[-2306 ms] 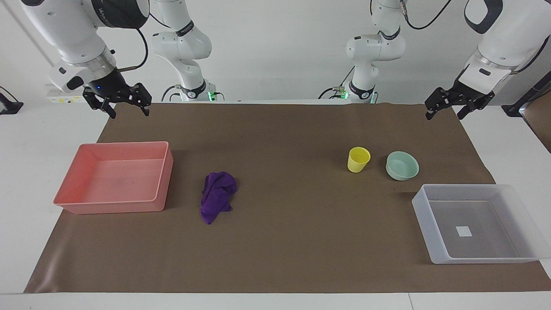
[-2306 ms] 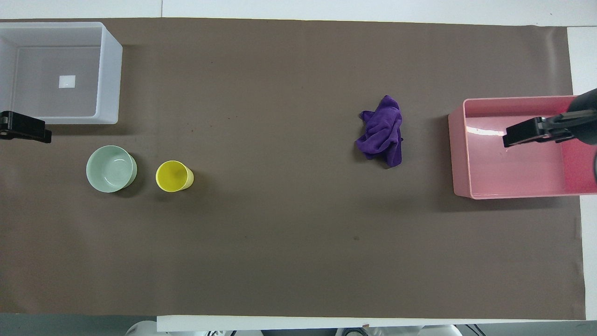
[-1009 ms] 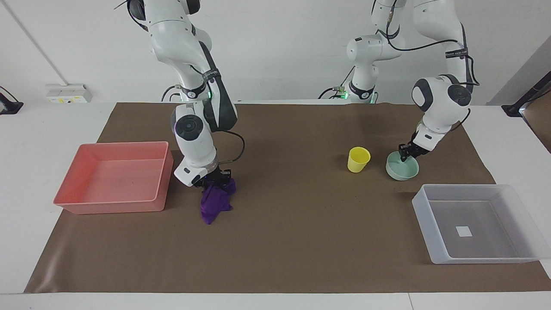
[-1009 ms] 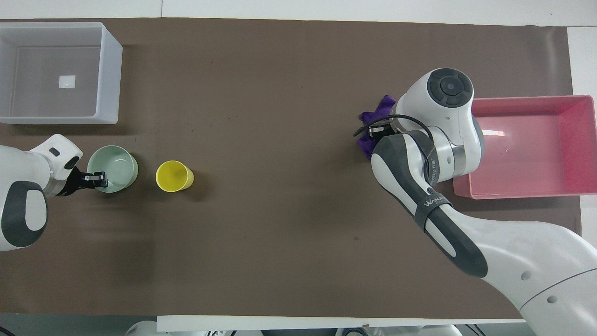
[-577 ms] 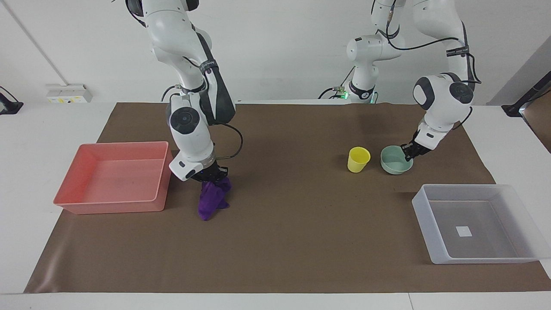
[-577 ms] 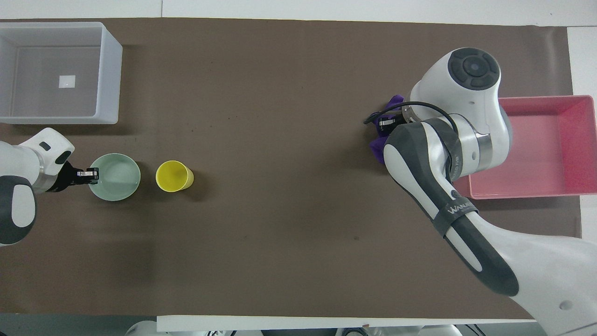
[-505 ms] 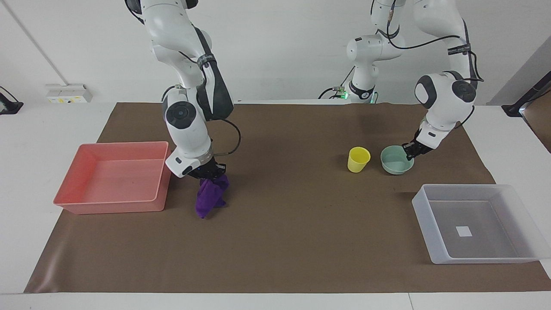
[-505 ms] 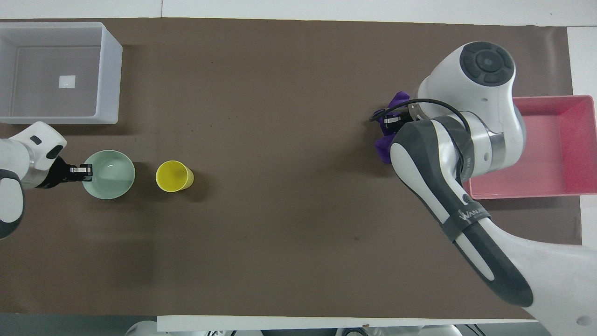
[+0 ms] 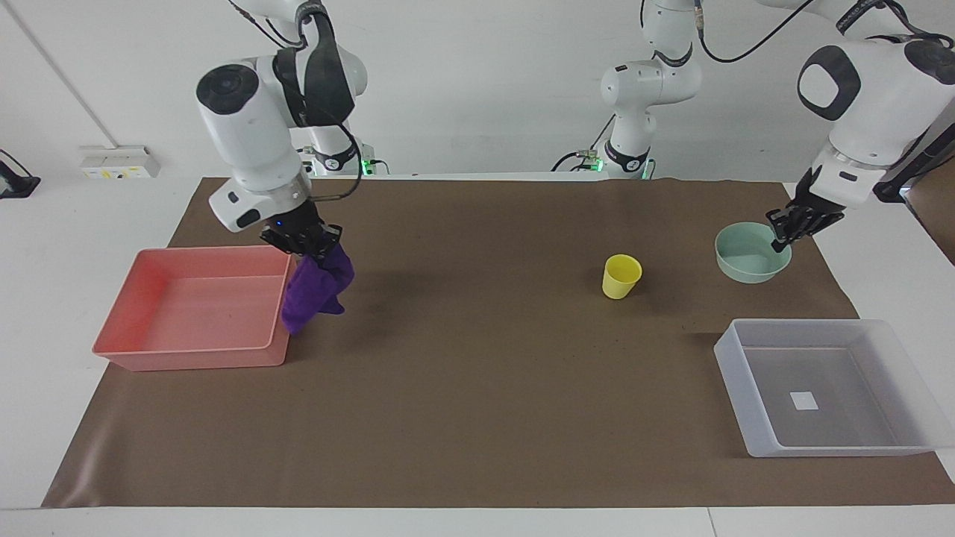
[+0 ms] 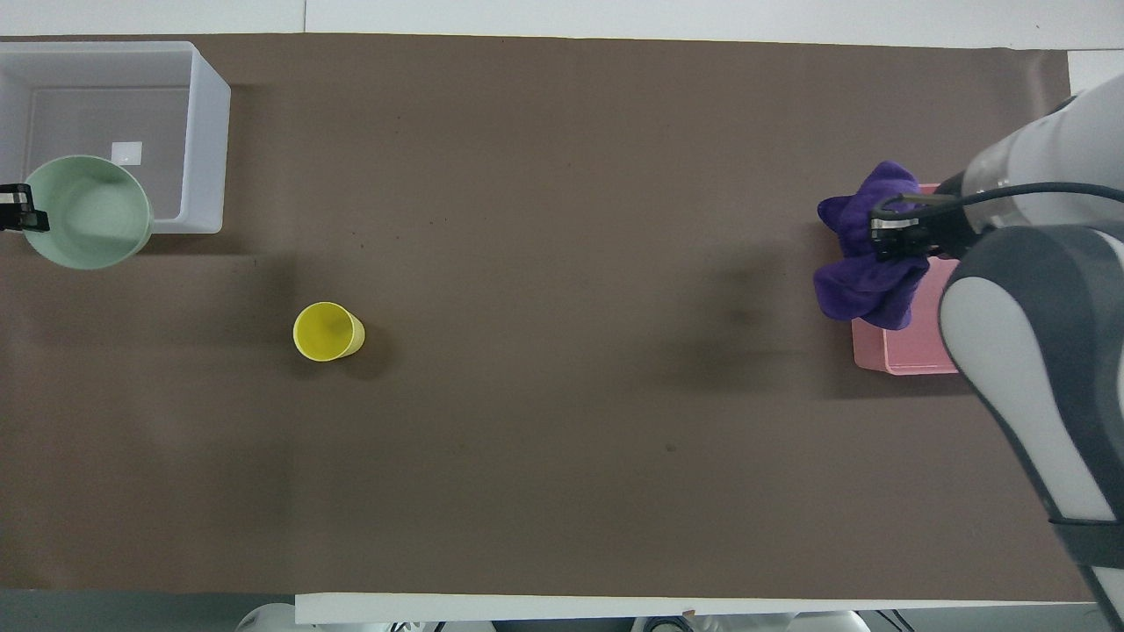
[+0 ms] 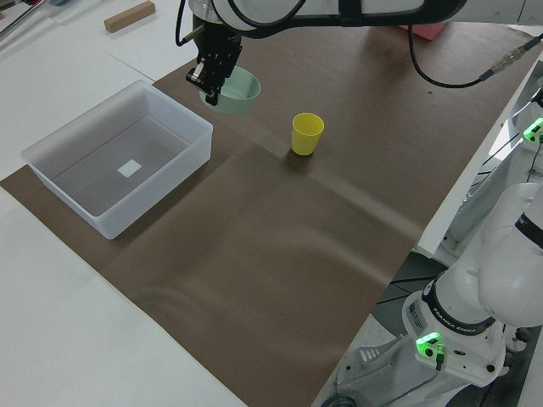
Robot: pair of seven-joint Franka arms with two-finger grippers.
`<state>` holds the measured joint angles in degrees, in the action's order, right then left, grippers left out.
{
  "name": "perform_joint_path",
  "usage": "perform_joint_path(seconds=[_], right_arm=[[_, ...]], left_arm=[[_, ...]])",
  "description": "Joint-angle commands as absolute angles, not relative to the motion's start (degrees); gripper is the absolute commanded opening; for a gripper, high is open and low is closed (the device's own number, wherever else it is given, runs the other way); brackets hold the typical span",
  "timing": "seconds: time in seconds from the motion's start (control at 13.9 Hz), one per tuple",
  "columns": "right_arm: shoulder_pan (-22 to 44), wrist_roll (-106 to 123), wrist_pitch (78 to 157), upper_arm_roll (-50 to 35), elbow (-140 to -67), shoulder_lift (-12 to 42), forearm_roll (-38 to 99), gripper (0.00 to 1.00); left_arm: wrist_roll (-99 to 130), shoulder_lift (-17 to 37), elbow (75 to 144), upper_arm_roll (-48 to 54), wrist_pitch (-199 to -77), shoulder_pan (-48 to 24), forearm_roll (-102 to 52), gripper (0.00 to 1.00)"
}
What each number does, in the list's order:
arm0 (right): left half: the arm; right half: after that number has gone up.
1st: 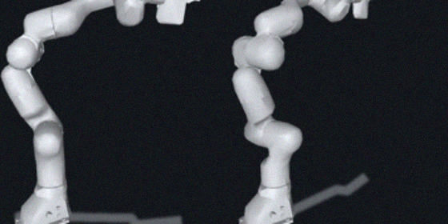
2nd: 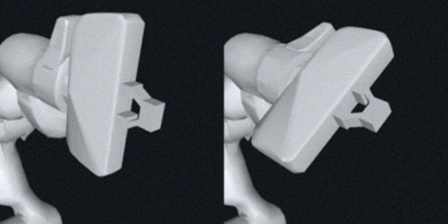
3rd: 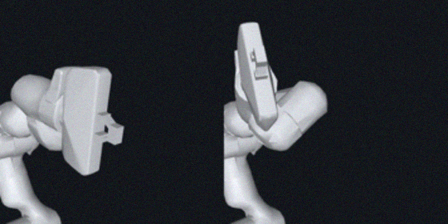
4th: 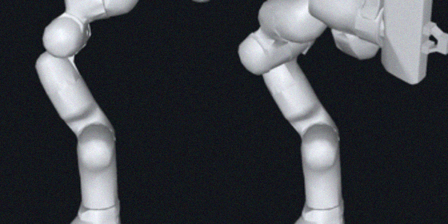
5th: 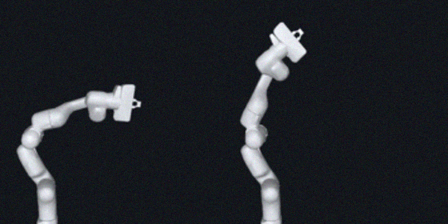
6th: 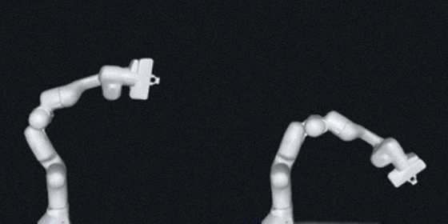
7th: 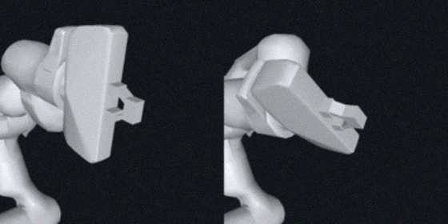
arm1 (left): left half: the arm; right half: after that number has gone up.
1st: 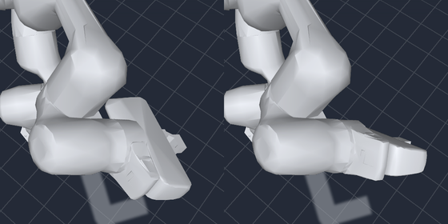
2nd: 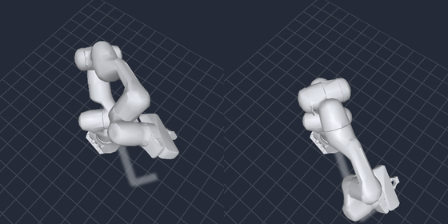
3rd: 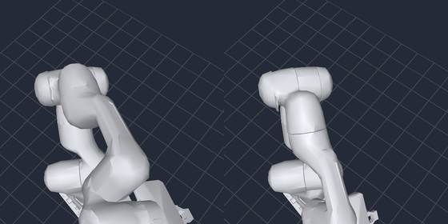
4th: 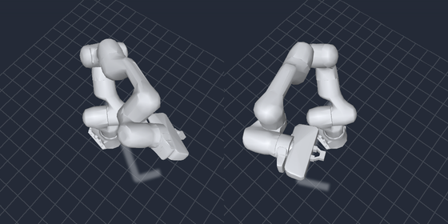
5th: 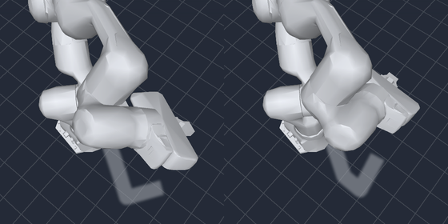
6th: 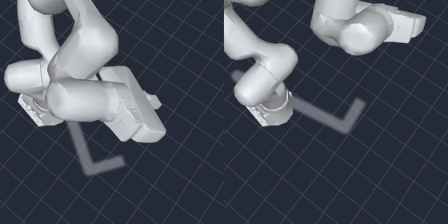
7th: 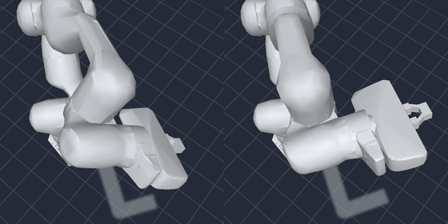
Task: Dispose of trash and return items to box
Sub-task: 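Carry the cloth into the pink tray while the left gripper lifts the bowl, then release the cloth in the pink tray while the left gripper releases the bowl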
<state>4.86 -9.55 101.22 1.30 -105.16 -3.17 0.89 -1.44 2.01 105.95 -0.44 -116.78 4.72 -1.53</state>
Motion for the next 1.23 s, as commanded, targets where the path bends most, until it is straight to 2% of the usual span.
perform_joint_path(seconds=[0.0,0.07,0.14,0.36,0.65,0.72,0.79,0.94,1.01,1.08,1.15], right_arm=[[-2.26,-0.82,98.19,0.97,-105.73,-5.97,0.79,0.00],[-5.85,3.65,97.83,0.88,-105.82,-6.06,0.79,0.00],[-8.76,7.43,98.08,0.88,-106.43,-6.24,0.79,0.00],[-14.04,10.72,100.62,0.88,-110.38,-7.03,0.79,0.00],[-16.16,13.71,109.66,0.88,-116.53,-3.79,0.79,0.00],[-16.26,14.06,112.12,0.88,-118.20,-2.56,0.79,0.01],[-16.26,14.06,114.58,0.88,-119.78,-1.85,0.79,0.01],[-16.26,14.32,116.98,0.88,-120.85,0.25,0.79,0.04],[-16.26,15.20,117.07,0.79,-120.85,0.79,0.79,0.11],[-16.00,16.25,117.07,0.79,-120.85,0.88,0.79,0.16],[-16.00,16.96,116.98,0.79,-120.50,0.97,0.79,0.34]], left_arm=[[-1.23,16.91,94.63,-0.35,-123.65,7.90,-6.05,0.00],[-1.14,21.92,88.39,-0.44,-123.31,8.61,-6.15,0.00],[-1.14,24.93,85.46,-0.53,-123.66,8.70,-6.07,0.00],[-0.62,30.75,85.69,-1.14,-129.62,8.53,-6.24,0.00],[0.00,31.47,89.45,-1.23,-130.07,8.00,-6.24,0.03],[0.00,31.38,89.91,-1.23,-130.51,8.00,-5.98,0.09],[0.00,31.38,89.65,-1.23,-130.26,8.17,-5.80,0.29],[0.09,31.12,89.21,-1.40,-129.47,7.56,-1.96,0.84],[0.09,30.24,89.12,-1.41,-128.51,7.38,0.42,0.97],[0.00,27.71,89.21,-1.32,-126.32,7.03,0.70,0.98],[-0.09,25.25,89.47,-1.06,-123.86,7.03,0.70,0.99]])
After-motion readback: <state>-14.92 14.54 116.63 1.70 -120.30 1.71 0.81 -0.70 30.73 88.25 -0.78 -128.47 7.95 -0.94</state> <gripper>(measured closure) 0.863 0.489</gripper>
